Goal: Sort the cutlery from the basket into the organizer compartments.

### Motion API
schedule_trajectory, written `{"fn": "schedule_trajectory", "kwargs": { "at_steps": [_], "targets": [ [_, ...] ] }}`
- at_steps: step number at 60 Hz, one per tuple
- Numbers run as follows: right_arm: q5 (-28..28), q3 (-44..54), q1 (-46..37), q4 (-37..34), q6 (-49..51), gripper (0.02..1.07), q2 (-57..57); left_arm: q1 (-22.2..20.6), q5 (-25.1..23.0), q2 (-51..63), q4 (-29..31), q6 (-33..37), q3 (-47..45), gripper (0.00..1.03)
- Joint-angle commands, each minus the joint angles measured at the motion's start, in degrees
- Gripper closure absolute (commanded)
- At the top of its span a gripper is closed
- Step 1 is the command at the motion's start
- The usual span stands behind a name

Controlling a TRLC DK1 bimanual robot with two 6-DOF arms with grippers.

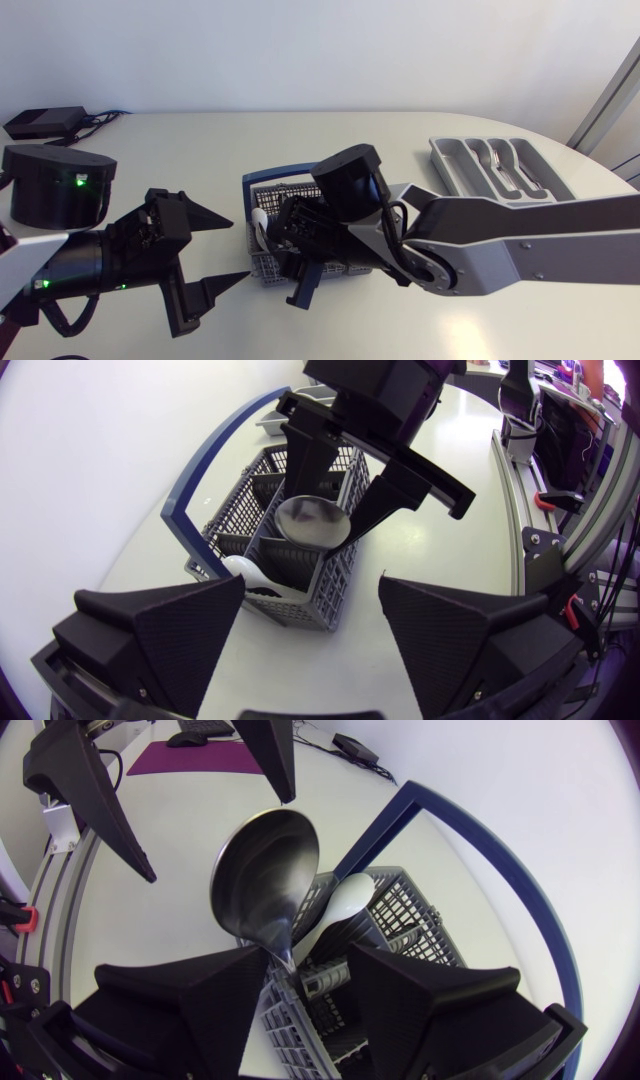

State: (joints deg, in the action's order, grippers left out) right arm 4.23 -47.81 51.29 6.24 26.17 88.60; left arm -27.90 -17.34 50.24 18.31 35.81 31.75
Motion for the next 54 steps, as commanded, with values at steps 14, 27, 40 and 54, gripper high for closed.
{"fn": "schedule_trajectory", "kwargs": {
  "at_steps": [14, 27, 40, 54],
  "targets": [
    [0.25, -2.46, -0.05, 0.44, 0.63, 0.62, 1.84, 0.21, -0.76, 0.21, -0.29, -0.22, -1.78, 0.11],
    [0.78, -3.08, -0.31, 0.18, 0.63, 0.71, 2.9, 0.21, -0.85, 0.21, -0.29, -0.22, -1.78, 0.11],
    [1.75, -3.6, -0.22, -1.14, 0.63, 0.91, 4.13, 0.21, -0.85, 0.3, -0.29, -0.13, -1.69, 0.11],
    [2.1, -3.43, -0.31, -1.85, 0.37, 1.01, 2.72, 0.21, -0.85, 0.21, -0.29, -0.13, -1.78, 0.11]
  ]
}}
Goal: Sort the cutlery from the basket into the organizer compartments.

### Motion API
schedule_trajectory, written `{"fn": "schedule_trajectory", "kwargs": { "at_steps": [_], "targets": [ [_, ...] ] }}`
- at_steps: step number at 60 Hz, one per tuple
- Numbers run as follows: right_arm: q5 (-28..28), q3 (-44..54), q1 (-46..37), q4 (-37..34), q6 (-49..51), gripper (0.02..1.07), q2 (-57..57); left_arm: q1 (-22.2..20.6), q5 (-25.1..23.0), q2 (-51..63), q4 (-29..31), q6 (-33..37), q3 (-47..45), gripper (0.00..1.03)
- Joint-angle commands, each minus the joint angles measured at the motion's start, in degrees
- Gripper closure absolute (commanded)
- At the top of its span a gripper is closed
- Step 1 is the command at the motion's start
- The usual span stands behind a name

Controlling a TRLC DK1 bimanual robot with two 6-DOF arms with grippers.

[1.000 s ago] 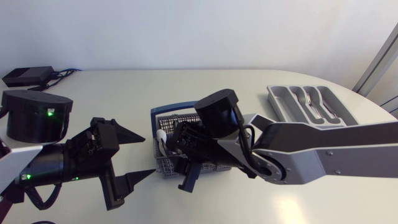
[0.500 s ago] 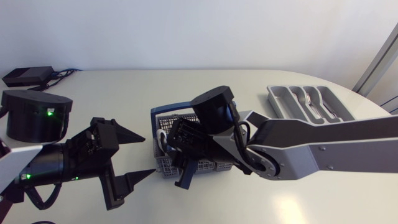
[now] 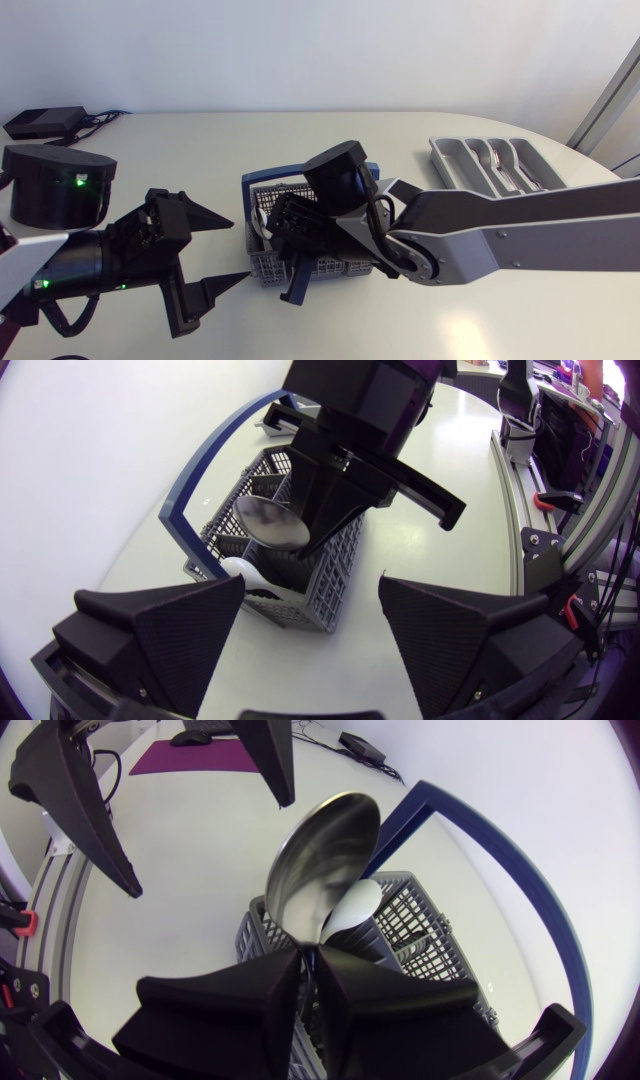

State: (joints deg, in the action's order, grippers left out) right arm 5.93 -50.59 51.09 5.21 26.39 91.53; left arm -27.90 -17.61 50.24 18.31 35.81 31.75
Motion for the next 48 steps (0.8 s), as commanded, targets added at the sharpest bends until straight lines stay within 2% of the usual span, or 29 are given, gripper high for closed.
{"fn": "schedule_trajectory", "kwargs": {
  "at_steps": [1, 33, 48],
  "targets": [
    [0.39, -0.56, -0.11, -0.82, 0.15, 1.01, -0.38, 0.21, -0.68, 0.3, -0.29, -0.13, -1.78, 0.11],
    [-0.84, 1.9, 1.38, -0.29, -0.03, 1.01, -5.48, 0.13, -0.68, 0.3, -0.9, -0.39, -2.57, 0.11],
    [-3.82, 3.57, 3.75, -2.31, -0.2, 1.01, -14.53, -0.05, -0.68, 0.3, -1.61, -1.36, -2.3, 0.11]
  ]
}}
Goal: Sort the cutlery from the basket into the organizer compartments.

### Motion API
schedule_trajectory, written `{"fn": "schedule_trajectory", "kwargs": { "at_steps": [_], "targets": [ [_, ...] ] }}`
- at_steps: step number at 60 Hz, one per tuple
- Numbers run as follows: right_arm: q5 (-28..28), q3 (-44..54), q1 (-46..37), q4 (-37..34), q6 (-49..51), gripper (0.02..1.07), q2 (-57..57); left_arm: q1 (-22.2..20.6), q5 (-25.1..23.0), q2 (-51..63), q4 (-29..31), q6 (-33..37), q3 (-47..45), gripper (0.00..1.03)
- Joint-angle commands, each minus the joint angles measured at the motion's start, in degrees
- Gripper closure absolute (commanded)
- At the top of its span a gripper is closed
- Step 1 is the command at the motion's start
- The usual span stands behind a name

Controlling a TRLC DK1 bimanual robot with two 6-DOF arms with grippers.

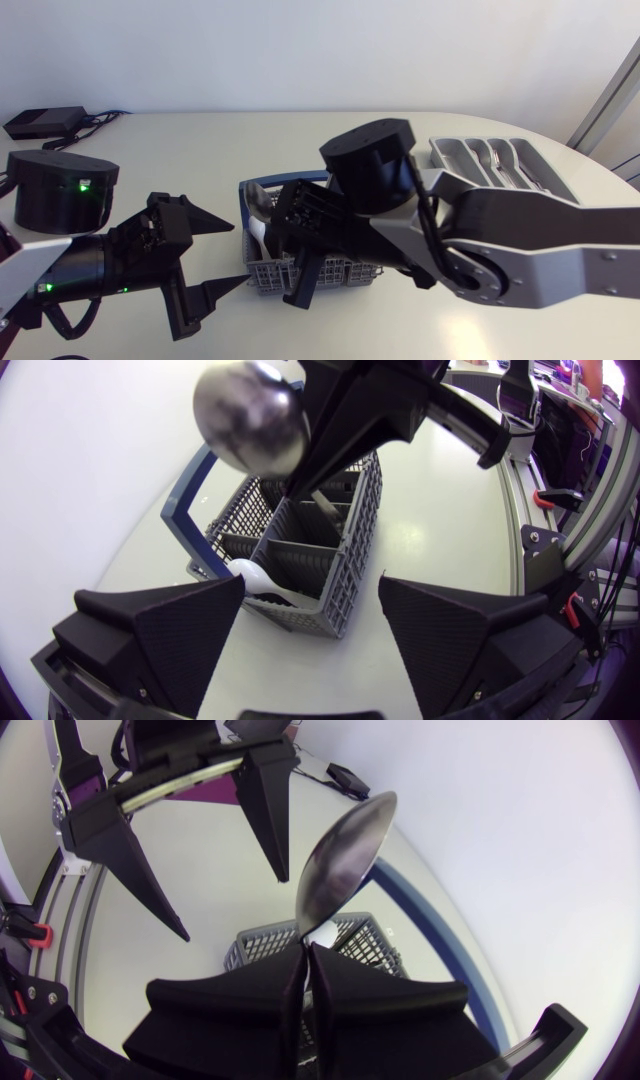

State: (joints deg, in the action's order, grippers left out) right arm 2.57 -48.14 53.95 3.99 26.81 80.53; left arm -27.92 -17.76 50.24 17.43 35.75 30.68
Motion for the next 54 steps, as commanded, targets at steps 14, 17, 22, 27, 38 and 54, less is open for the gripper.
{"fn": "schedule_trajectory", "kwargs": {
  "at_steps": [14, 17, 22, 27, 38, 54],
  "targets": [
    [-2.83, -1.34, 1.07, -6.54, -2.37, 1.01, -13.21, -0.2, -0.52, 0.47, -1.43, -2.7, -0.44, 0.11],
    [-3.18, -1.87, 0.71, -7.94, -2.99, 1.01, -15.32, -0.29, -0.52, 0.47, -1.43, -3.05, -0.18, 0.11],
    [-3.62, -2.31, 0.1, -10.23, -3.69, 1.01, -19.1, -0.64, -0.52, 0.47, -1.26, -3.49, 0.17, 0.11],
    [-3.62, -2.05, -0.69, -12.07, -4.83, 1.01, -22.26, -0.64, -0.43, 0.39, -1.08, -3.84, 0.52, 0.11],
    [-4.33, -1.96, -4.3, -17.52, -6.42, 1.01, -29.82, -0.91, -0.43, 0.47, -1.08, -4.37, 0.96, 0.11],
    [-3.97, 1.82, -18.18, -22.09, -5.8, 1.01, -37.38, -1.78, -0.08, 0.91, -0.73, -5.25, 2.55, 0.11]
  ]
}}
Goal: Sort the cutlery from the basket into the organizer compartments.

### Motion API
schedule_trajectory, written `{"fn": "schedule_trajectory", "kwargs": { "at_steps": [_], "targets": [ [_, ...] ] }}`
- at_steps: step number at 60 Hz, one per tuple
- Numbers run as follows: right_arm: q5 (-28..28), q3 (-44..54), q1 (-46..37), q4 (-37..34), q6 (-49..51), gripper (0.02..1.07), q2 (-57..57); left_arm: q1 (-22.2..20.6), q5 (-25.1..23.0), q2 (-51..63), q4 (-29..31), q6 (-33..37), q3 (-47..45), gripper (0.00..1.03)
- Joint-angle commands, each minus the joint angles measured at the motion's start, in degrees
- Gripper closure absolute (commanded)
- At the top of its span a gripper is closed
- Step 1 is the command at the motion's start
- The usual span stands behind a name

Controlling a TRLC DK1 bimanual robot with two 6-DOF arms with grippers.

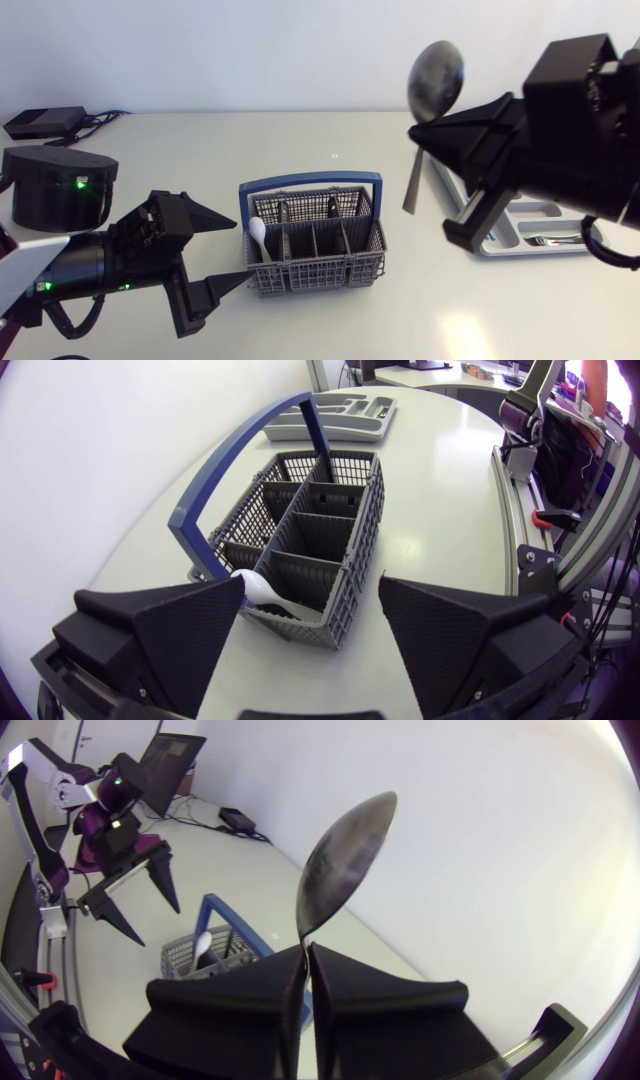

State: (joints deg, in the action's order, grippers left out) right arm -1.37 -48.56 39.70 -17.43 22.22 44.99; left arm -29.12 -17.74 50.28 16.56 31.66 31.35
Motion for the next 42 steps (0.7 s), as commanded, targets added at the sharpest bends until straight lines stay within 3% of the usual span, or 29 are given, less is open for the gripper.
{"fn": "schedule_trajectory", "kwargs": {
  "at_steps": [1, 15, 27, 34, 42],
  "targets": [
    [0.05, 2.5, -4.81, -0.76, -1.04, 1.01, -2.01, -0.58, -0.1, 0.96, 0.14, -1.16, 2.04, 0.11],
    [4.62, 4.26, -21.25, -1.11, 1.6, 1.01, -1.05, -0.67, 0.07, 1.4, 0.67, -1.51, 3.01, 0.11],
    [7.08, 2.85, -36.98, 2.4, 3.36, 1.01, 8.36, -0.76, 0.25, 1.49, 1.02, -1.6, 3.28, 0.11],
    [6.55, 0.13, -43.39, 5.39, 3.8, 1.01, 17.59, -0.85, 0.33, 1.49, 1.11, -1.6, 3.28, 0.11],
    [1.89, -4.0, -45.86, 7.85, 3.62, 1.01, 26.9, -0.85, 0.33, 1.49, 1.55, -1.6, 3.54, 0.11]
  ]
}}
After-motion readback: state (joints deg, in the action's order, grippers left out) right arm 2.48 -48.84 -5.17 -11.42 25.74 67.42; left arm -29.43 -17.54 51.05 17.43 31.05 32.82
